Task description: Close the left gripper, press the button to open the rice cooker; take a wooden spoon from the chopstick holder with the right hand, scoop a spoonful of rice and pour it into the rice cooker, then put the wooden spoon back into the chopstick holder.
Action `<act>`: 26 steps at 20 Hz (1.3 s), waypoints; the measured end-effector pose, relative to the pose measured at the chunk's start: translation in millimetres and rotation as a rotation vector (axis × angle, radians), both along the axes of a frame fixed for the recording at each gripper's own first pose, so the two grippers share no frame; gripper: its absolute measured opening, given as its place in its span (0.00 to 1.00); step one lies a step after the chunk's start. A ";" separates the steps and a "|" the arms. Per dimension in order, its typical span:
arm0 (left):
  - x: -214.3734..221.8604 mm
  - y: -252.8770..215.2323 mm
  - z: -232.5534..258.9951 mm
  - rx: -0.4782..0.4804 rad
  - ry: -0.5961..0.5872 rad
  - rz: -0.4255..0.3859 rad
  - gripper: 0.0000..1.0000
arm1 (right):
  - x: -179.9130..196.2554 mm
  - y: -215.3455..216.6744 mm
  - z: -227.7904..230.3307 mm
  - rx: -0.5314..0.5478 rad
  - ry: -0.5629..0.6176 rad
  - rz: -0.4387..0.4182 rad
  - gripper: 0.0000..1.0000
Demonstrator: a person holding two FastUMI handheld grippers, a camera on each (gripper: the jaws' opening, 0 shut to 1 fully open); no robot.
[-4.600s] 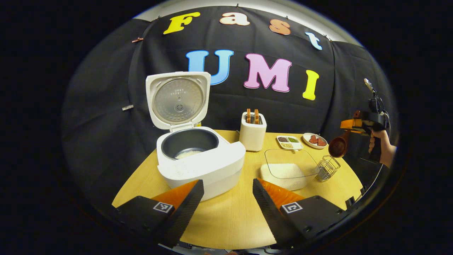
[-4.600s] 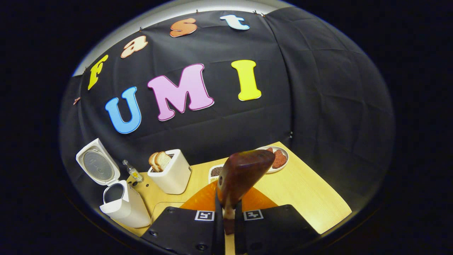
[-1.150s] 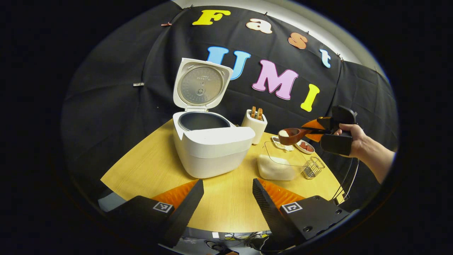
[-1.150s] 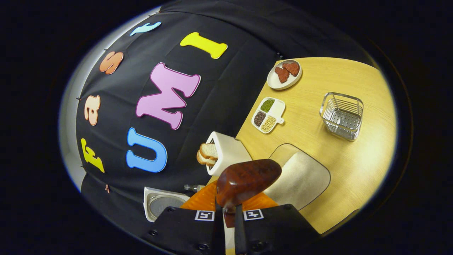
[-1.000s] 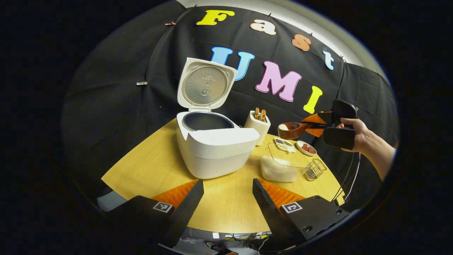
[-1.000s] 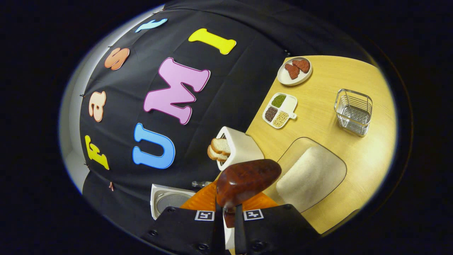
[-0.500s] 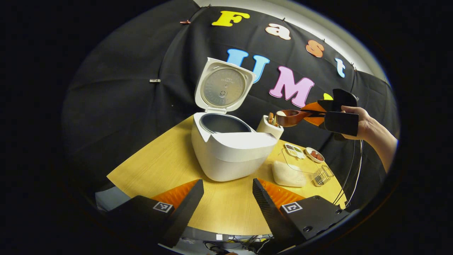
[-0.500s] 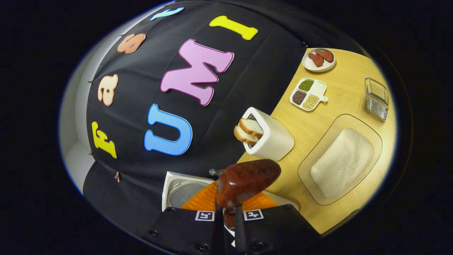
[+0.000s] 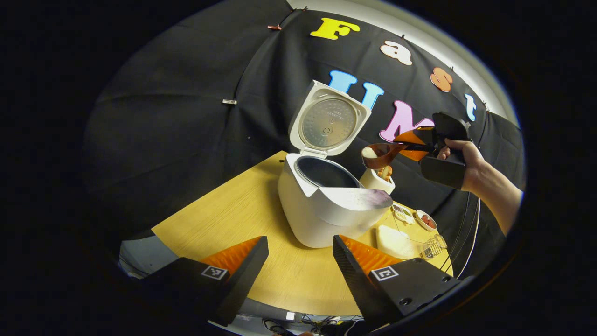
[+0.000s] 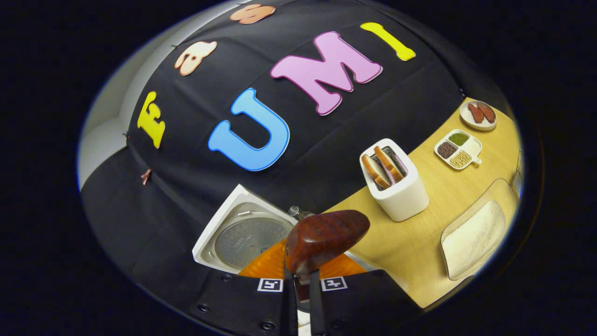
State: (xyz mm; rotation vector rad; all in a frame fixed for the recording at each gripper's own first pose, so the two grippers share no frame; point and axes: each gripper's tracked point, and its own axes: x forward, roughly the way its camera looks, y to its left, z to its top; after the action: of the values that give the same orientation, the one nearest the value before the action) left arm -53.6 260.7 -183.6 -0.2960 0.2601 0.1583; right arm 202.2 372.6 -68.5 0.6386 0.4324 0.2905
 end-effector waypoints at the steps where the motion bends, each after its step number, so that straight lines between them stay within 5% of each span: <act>1: -0.3 5.4 3.8 0.029 -0.009 0.007 0.96 | 0.6 9.2 -2.8 -0.045 -0.024 0.024 0.14; 10: 9.4 3.4 2.3 0.085 0.008 -0.004 0.96 | -8.8 72.3 -32.2 -0.458 -0.284 0.278 0.10; 26: 4.6 -17.5 -1.9 0.093 0.018 -0.010 0.96 | -47.7 102.9 -50.4 -0.625 -0.497 0.535 0.14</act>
State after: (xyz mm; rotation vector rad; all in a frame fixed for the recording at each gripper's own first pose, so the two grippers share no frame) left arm -49.0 243.3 -185.5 -0.2007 0.2711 0.1626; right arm 154.5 475.5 -118.9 -0.1811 0.1844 0.7639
